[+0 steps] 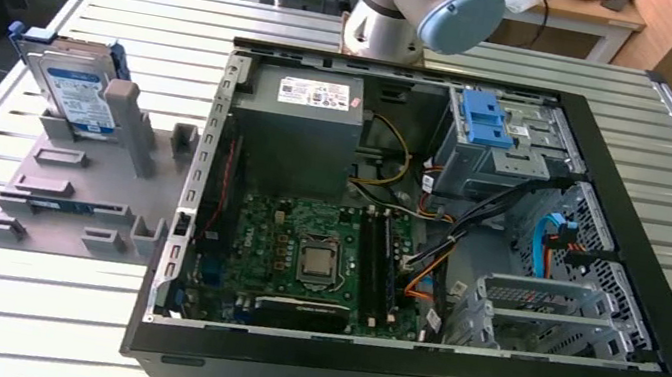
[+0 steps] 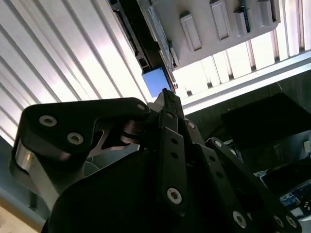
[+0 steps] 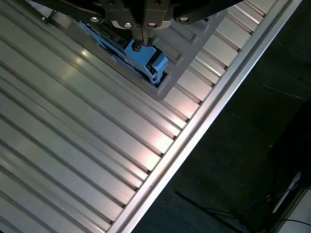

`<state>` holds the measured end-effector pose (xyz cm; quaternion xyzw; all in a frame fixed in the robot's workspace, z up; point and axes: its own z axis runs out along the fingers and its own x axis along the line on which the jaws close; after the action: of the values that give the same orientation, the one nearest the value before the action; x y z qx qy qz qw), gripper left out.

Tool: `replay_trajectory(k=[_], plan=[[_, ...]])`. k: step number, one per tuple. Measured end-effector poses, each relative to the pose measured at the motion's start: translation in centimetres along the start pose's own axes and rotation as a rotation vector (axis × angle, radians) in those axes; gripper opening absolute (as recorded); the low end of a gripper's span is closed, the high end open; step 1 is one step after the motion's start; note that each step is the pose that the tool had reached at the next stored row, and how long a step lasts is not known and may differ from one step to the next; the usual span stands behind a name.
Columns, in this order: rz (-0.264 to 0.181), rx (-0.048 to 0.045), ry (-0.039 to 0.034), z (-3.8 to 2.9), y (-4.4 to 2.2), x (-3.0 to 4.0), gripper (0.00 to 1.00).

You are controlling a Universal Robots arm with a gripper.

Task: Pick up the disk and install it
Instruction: 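Pick up the disk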

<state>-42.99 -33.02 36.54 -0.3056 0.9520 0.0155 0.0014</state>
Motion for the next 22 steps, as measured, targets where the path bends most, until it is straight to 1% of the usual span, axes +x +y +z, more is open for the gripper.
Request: replay_trajectory(k=[9, 14, 17, 22], plan=[[-0.160, -0.0020, 0.0046, 0.12, 0.00, 0.00, 0.11], [-0.232, -0.0027, 0.0065, 0.25, -0.01, 0.00, 0.11], [-0.253, -0.0022, 0.0061, 0.34, -0.02, 0.00, 0.11], [-0.261, -0.0021, 0.0062, 0.52, -0.06, -0.06, 0.11]])
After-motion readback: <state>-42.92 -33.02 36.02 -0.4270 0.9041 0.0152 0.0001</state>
